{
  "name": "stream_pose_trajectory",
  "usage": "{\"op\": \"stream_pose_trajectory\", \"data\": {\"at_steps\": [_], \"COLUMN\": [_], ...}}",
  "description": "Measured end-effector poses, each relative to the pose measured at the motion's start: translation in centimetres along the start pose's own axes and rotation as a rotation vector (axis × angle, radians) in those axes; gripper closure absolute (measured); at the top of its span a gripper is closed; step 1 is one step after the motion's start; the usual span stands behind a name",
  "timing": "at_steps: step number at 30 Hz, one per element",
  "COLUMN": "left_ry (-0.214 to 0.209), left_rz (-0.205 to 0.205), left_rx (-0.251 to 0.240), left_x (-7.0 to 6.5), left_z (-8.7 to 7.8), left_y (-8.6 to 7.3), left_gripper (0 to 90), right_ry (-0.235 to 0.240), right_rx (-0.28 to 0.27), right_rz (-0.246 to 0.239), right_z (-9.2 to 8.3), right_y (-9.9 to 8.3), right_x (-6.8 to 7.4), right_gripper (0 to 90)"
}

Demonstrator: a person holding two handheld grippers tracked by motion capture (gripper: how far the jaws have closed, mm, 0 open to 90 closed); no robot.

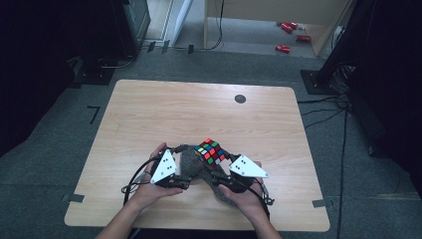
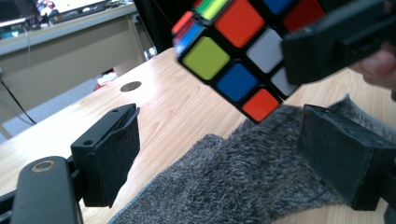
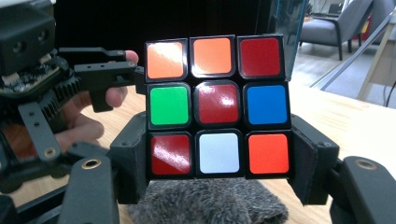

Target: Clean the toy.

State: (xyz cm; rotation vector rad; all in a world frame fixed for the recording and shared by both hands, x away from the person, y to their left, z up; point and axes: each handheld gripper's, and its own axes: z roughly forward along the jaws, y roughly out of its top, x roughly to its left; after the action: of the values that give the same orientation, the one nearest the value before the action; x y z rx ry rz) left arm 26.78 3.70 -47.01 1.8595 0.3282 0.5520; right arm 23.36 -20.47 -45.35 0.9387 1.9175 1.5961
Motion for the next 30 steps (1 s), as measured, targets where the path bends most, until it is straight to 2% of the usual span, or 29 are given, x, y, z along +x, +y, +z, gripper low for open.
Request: {"op": "stream_pose_trajectory", "data": {"at_steps": [2,5,9,12,13,14,16,22,30], "left_ry": [0.016,0.034,0.078,0.107,0.125,0.138,0.161,0.151,0.116], "left_rz": [0.034,0.056,0.086,0.137,0.166,0.191,0.212,0.230,0.226], "left_rx": [0.014,0.022,0.004,-0.014,-0.033,-0.032,-0.043,-0.058,-0.068], "left_x": [-0.4,-0.6,-0.8,-1.1,-1.3,-1.4,-1.7,-1.9,-2.0], "left_z": [0.2,0.4,0.3,0.3,0.4,0.5,0.7,0.8,0.9], "left_y": [-0.1,-0.1,0.0,0.0,-0.1,-0.2,-0.3,-0.3,-0.5], "left_gripper": [14.4,14.3,14.0,13.9,13.2,12.3,12.3,14.2,16.0], "right_ry": [0.007,0.026,0.055,0.070,0.075,0.080,0.083,0.103,0.134], "right_rx": [0.001,0.006,0.026,0.036,0.038,0.039,0.044,0.065,0.096], "right_rz": [0.015,0.030,0.051,0.070,0.078,0.082,0.088,0.111,0.140], "right_z": [0.0,0.0,0.2,0.3,0.3,0.3,0.3,0.5,0.8], "right_y": [0.1,0.2,0.2,0.2,0.2,0.2,0.2,0.1,-0.1], "right_x": [0.1,0.2,0.6,0.7,0.7,0.8,0.8,1.1,1.3], "right_gripper": [34.4,34.4,34.3,34.4,34.4,34.3,34.4,34.3,34.3]}}
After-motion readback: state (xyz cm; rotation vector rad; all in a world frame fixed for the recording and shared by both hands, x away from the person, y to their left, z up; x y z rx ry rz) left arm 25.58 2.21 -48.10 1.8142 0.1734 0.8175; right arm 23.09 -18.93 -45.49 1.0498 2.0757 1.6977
